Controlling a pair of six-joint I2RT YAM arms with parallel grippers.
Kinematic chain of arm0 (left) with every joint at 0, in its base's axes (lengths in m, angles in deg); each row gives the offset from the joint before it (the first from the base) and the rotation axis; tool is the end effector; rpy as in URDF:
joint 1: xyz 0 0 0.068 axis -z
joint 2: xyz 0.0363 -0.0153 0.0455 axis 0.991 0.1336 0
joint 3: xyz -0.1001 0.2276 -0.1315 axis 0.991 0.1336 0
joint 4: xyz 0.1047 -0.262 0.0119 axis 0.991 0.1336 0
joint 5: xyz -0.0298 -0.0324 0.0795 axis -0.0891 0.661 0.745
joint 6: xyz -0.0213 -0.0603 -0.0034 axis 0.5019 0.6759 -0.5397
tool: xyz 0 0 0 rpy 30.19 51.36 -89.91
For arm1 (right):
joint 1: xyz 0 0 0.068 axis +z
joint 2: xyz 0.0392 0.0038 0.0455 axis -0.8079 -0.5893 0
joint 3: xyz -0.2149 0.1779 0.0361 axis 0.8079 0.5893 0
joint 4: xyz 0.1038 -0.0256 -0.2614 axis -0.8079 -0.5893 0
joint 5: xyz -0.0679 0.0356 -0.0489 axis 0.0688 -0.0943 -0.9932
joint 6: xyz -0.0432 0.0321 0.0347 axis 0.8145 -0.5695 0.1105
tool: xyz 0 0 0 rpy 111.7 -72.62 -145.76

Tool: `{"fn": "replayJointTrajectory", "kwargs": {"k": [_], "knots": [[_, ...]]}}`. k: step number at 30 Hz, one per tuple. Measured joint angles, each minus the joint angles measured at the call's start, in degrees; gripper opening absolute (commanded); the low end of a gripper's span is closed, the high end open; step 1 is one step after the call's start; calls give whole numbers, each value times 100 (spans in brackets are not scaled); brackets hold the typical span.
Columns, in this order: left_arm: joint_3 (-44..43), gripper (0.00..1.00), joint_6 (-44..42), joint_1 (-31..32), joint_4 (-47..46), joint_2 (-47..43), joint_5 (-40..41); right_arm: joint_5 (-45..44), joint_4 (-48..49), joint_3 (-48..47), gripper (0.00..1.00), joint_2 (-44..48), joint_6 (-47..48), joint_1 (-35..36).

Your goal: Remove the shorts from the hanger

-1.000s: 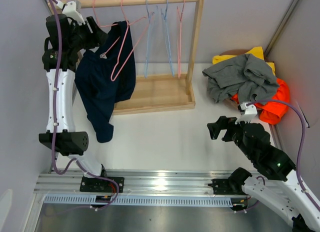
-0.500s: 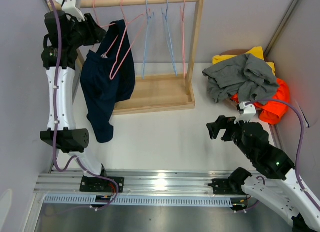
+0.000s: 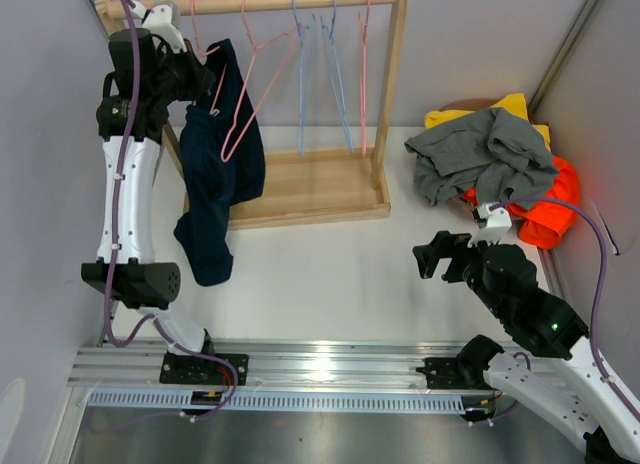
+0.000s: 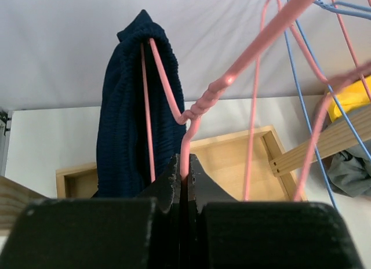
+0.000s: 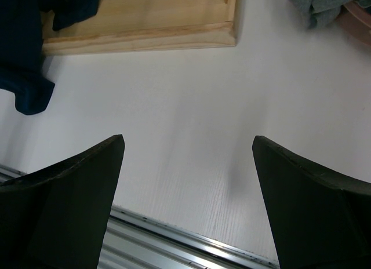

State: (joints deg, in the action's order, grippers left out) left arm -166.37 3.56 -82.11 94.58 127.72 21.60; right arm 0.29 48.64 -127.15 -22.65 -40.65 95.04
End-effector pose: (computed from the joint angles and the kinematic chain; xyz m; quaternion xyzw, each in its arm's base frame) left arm 0.3868 -0.0137 0.5334 0.0141 0.7860 -0.1496 0.5998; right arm 0.1088 0.0742 0.3540 -0.0419 0.8134 0.1847 0.5500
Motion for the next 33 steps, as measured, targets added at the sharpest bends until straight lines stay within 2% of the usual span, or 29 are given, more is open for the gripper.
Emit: {"fn": "replayJointTrajectory", "kwargs": {"k": [8, 18, 23, 26, 30, 33], "knots": [[-289, 0, -2, 352, 374, -415, 570, 0, 20, 0, 99, 0, 0, 0], [-210, 0, -52, 361, 848, -2120, 1143, 63, 103, 46, 99, -44, 15, 0], [-101, 0, -52, 413, 1043, -2328, 1193, 103, 153, 46, 99, -131, 37, 0], [651, 0, -61, 496, 748, -2747, 1235, 105, 155, 22, 99, -151, 61, 0], [2286, 0, -76, 520, 466, -3912, 1276, 140, 186, -149, 100, -297, 181, 0], [3185, 0, -85, 525, 562, -4787, 1255, 177, 245, -407, 99, -560, 289, 0]]}}
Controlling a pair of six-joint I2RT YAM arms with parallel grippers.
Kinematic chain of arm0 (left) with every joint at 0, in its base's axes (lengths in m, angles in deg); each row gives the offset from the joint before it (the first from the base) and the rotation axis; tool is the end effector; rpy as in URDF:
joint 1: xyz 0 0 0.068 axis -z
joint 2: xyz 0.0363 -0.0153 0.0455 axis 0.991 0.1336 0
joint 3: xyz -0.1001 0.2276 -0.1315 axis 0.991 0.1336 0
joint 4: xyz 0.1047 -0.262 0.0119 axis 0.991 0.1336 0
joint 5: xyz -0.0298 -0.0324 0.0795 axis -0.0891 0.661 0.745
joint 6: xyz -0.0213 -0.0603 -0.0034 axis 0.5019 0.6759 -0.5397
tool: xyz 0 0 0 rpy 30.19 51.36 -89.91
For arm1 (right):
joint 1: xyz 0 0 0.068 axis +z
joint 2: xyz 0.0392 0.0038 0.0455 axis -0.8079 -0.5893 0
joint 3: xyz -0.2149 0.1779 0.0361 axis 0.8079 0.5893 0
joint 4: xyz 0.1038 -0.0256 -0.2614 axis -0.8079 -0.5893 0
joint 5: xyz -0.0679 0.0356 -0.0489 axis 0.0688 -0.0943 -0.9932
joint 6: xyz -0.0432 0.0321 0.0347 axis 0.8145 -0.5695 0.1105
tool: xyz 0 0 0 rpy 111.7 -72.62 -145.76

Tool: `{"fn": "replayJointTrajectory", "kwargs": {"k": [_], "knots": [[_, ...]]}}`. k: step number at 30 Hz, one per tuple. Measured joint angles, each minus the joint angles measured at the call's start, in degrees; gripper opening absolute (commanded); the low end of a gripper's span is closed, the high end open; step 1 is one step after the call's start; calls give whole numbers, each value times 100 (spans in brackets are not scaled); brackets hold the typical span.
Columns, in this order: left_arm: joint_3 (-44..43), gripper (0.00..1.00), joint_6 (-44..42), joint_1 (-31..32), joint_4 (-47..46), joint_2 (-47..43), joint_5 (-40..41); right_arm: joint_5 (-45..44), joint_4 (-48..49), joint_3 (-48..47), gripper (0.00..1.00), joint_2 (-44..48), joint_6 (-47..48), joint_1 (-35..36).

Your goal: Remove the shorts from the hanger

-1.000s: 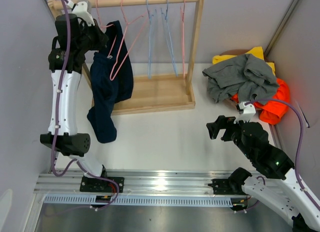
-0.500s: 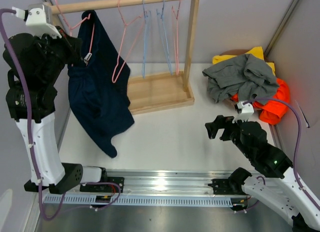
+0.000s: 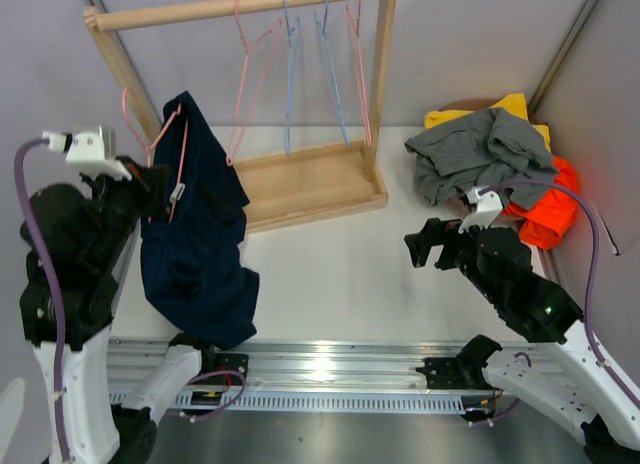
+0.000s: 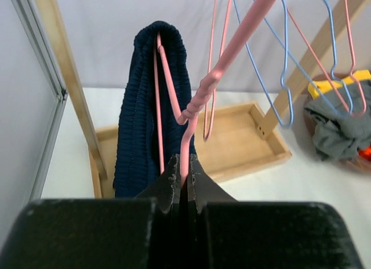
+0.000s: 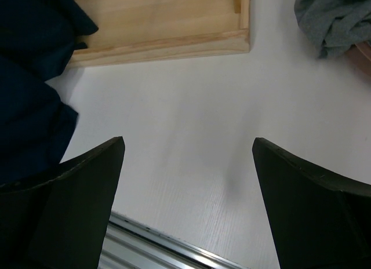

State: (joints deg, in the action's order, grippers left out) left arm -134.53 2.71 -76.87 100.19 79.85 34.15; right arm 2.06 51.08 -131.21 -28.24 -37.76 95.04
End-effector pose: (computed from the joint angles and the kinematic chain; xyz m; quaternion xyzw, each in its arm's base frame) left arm 0.1196 -0.0130 0.5477 -0.0088 0.7293 -0.0950 0.6775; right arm 0.1224 0.0880 0.3717 -0.0696 0.8081 0.1861 0.5546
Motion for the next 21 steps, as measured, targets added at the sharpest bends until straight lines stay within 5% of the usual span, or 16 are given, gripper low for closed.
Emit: {"fn": "replayJointTrajectory", "kwargs": {"k": [7, 15, 21], "knots": [[861, 0, 44, 4, 105, -1021, -446, 199, 157, -632, 99, -433, 190, 2], [2968, 0, 876, 46, -566, -1836, -2382, 1421, 442, -1032, 99, -638, 474, 7], [3053, 0, 1276, 520, -909, -1843, -3488, 2087, 590, -1357, 100, -1193, 881, 57]]}}
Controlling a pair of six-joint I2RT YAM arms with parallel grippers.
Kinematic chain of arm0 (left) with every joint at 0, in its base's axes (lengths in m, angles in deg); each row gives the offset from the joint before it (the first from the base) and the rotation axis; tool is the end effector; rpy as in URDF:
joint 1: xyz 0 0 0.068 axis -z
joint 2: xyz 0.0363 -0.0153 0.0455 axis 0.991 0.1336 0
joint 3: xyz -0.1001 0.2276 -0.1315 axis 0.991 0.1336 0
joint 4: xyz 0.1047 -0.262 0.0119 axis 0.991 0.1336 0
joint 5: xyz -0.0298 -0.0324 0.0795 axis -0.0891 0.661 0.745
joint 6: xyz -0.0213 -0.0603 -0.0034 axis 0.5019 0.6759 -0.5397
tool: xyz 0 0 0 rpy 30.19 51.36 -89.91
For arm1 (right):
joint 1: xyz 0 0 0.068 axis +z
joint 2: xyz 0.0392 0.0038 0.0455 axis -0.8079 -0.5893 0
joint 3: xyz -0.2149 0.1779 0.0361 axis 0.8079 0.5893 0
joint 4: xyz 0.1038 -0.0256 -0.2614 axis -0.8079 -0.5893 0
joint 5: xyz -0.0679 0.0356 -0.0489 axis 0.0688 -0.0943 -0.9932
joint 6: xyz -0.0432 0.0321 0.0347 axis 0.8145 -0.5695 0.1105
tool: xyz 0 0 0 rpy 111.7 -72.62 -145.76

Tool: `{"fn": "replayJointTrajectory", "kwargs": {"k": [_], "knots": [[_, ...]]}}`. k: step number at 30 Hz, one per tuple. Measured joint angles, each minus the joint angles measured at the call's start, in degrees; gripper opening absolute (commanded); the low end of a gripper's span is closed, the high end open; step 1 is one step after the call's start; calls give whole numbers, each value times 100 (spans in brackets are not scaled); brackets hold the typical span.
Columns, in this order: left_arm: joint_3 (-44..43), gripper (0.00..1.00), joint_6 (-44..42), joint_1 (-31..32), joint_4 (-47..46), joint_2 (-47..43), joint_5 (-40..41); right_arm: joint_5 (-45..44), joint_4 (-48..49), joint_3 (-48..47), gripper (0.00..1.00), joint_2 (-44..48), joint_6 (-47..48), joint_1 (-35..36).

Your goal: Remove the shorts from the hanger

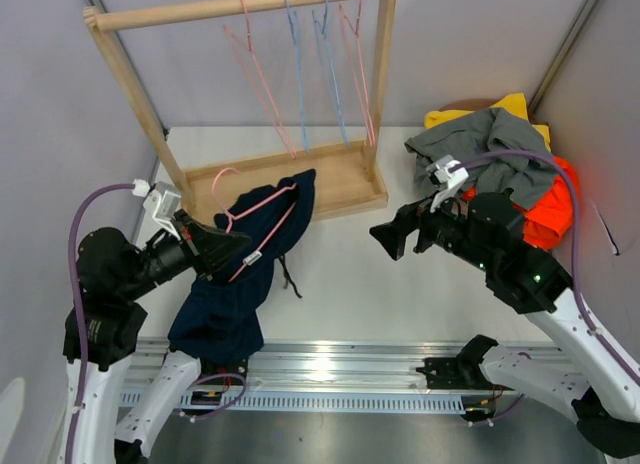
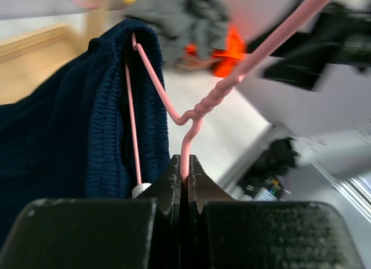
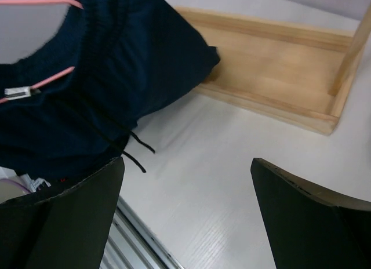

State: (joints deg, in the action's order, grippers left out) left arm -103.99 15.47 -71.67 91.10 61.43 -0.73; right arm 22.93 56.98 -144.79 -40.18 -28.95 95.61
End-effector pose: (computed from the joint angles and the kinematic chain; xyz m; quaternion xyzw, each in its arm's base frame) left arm 0.0896 -0.0470 0.4410 0.1425 0.7256 -0.4000 0.5415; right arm 0.1394 0.1291 0.4357 -0.2300 0.7405 0.3030 0.5541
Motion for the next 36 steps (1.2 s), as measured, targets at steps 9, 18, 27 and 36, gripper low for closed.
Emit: {"fn": "replayJointTrajectory", "kwargs": {"k": [9, 18, 27, 36], "knots": [[-549, 0, 592, 750, -564, 44, -1143, 426, 343, 125, 100, -422, 280, 72], [-1456, 0, 737, 1060, -748, 415, -1561, 417, 542, 146, 99, -533, 431, 125], [-1429, 0, 717, 1073, -673, 527, -1600, 415, 791, 380, 68, -490, 503, 136], [-1248, 0, 343, 1078, -144, 538, -1095, 223, 1156, 855, 0, 50, 304, 160]]}}
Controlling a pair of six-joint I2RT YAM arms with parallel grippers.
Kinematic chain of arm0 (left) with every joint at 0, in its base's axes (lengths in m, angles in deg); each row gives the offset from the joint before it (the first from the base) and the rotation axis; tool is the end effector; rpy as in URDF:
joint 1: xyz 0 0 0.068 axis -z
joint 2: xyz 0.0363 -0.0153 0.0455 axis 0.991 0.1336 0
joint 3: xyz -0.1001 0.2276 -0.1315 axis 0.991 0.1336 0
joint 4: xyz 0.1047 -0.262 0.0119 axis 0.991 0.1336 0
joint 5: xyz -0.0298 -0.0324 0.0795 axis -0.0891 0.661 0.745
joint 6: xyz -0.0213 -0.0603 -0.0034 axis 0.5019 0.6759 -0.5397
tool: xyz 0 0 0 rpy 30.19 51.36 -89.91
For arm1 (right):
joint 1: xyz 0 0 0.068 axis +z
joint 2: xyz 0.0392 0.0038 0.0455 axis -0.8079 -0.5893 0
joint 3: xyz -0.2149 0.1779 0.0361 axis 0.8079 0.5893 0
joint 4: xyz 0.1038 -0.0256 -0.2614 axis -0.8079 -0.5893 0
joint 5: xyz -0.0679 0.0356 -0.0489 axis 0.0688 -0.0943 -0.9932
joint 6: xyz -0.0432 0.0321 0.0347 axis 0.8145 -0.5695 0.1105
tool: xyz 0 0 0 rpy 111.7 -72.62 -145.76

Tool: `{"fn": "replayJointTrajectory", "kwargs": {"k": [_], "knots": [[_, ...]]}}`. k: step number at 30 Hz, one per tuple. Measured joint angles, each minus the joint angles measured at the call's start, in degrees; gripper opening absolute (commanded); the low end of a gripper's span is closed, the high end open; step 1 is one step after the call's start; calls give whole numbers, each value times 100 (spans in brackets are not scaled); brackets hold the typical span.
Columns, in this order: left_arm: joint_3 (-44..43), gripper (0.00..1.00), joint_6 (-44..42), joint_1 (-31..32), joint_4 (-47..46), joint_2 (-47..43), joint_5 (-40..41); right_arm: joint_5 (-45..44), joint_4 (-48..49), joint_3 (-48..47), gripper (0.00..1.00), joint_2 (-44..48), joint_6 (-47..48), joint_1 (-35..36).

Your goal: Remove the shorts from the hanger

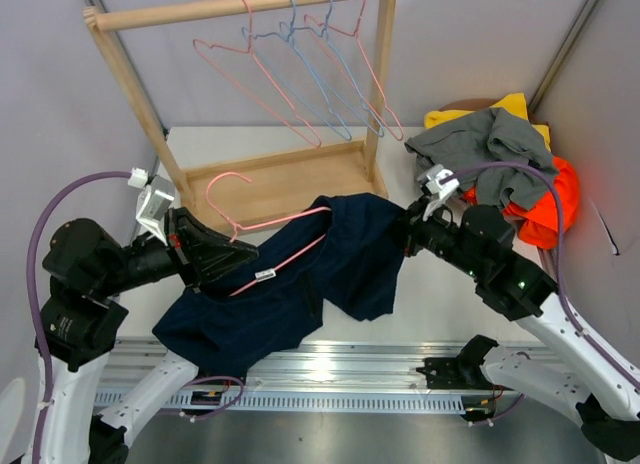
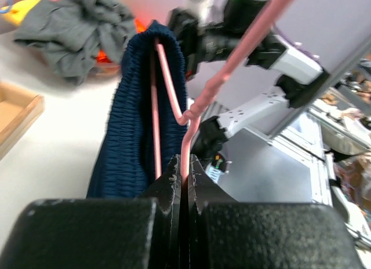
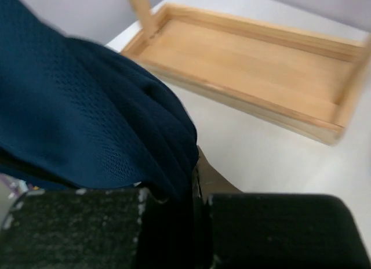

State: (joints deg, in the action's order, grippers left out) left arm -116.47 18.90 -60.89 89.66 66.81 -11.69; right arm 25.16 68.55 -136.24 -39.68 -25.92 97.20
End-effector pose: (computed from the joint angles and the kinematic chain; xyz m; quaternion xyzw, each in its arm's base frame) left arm 0.0615 -0.0635 0.5010 0.2718 0.6445 -0.5163 0.4942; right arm 0.1471 0.1463 0.4076 -0.2663 0.7070 0.3185 0.5725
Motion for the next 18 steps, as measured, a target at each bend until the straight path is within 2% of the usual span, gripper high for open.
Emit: {"fn": "replayJointTrajectory", "kwargs": {"k": [5, 8, 13, 18], "knots": [[2, 0, -280, 7, 358, 2, 278, -1167, 7, 37, 0, 544, -26, -149], [24, 0, -343, 11, 376, -2, 361, -1425, -81, -131, 0, 608, -15, -562], [103, 0, -433, 66, 396, 0, 555, -1064, -240, -597, 0, 431, -68, -1939], [103, 0, -474, 149, 323, -7, 807, -94, -420, -673, 0, 275, -286, -3187]]}}
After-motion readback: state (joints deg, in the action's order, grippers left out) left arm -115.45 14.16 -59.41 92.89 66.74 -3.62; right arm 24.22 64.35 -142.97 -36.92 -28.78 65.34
